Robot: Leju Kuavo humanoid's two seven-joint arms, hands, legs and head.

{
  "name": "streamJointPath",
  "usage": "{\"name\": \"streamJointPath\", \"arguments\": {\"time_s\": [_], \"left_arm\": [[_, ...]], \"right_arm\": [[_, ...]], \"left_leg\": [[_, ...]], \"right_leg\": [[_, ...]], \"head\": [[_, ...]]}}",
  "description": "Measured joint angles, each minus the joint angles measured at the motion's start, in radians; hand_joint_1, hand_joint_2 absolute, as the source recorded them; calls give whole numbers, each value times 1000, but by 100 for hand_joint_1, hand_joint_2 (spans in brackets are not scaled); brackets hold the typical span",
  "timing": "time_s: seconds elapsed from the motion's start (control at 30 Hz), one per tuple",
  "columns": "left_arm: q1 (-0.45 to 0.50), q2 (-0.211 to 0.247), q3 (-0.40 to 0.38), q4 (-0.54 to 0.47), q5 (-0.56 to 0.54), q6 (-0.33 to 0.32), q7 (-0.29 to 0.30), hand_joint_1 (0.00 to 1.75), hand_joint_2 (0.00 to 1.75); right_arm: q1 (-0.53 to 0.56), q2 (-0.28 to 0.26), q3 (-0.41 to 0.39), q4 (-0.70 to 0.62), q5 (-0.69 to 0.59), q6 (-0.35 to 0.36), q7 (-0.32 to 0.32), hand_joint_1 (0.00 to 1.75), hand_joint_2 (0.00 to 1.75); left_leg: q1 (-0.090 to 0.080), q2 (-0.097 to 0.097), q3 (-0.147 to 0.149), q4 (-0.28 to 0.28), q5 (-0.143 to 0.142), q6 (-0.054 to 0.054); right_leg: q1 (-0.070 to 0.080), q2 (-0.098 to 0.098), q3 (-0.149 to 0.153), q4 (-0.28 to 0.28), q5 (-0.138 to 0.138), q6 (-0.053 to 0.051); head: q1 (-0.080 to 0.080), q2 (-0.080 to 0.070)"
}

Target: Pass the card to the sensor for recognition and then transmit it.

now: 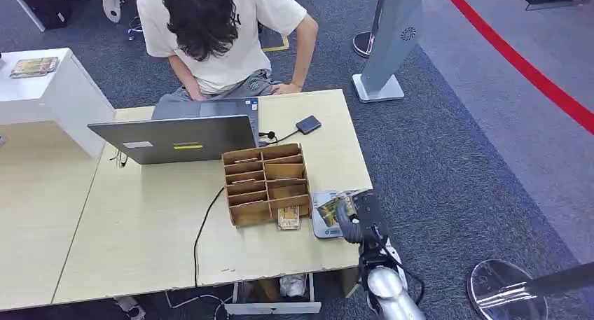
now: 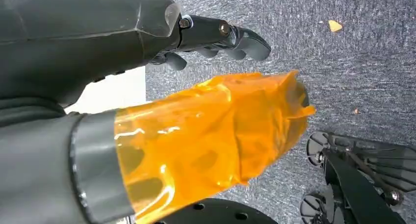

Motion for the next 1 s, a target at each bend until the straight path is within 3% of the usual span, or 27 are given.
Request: {"name": "streamJointPath", "arguments": {"time_s": [1.0], "left_arm": [[0,10,0,0,-27,-32,1,0,0]], "right_arm": [[-149,-1,-57,253,112,50,44,175,175]], "left_leg": [[0,0,0,0,0,0]], "right_leg": [[0,0,0,0,0,0]], "head": [[0,0]]}}
